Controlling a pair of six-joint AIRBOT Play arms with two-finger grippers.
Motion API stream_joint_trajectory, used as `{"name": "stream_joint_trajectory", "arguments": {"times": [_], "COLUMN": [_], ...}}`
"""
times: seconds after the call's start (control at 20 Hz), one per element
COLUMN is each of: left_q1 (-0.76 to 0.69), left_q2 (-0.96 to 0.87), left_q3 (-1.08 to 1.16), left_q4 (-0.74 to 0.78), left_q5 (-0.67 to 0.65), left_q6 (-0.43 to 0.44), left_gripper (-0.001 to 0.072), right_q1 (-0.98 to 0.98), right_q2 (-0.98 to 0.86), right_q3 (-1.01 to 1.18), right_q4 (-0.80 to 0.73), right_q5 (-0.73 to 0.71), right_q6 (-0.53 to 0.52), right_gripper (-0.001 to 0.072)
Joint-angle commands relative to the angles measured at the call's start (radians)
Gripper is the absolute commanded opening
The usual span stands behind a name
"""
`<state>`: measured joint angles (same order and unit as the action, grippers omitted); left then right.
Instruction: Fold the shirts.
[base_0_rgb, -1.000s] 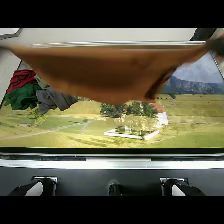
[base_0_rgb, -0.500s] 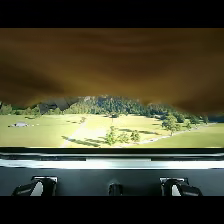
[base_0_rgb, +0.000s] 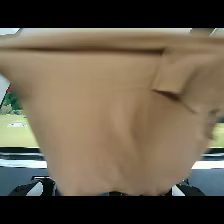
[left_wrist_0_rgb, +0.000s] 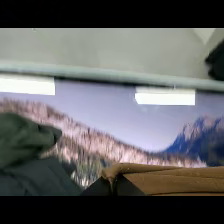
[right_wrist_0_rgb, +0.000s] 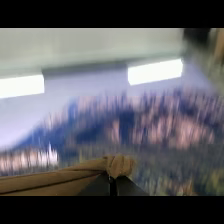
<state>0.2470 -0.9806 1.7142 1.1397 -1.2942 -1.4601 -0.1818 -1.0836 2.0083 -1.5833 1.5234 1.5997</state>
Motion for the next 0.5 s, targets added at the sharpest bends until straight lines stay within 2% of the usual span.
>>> {"name": "stream_joint_trajectory", "arguments": {"times": [0.0, 0.1, 0.2, 0.3, 0.45], "left_q1": [-0.054, -0.085, -0.103, -0.111, -0.123], "left_q2": [-0.243, -0.41, -0.589, -0.75, -0.912], "left_q3": [-0.212, -0.287, -0.258, -0.166, 0.019], "left_q4": [0.022, 0.021, 0.012, -0.029, -0.067], "left_q5": [-0.007, 0.074, 0.122, 0.136, 0.137], "left_q6": [0.067, 0.077, 0.076, 0.077, 0.073], "left_gripper": [0.0028, 0.0028, 0.0028, 0.0028, 0.0028], "right_q1": [0.0, 0.0, -0.001, -0.001, -0.001], "right_q2": [-0.306, -0.477, -0.629, -0.744, -0.796], "right_q3": [-0.055, -0.113, -0.135, -0.135, -0.135], "right_q4": [0.081, 0.121, 0.19, 0.237, 0.237], "right_q5": [0.174, 0.143, 0.063, -0.098, -0.328], "right_q6": [-0.004, 0.051, 0.085, 0.091, 0.091], "right_gripper": [0.0034, 0.0034, 0.0034, 0.0035, 0.0035]}}
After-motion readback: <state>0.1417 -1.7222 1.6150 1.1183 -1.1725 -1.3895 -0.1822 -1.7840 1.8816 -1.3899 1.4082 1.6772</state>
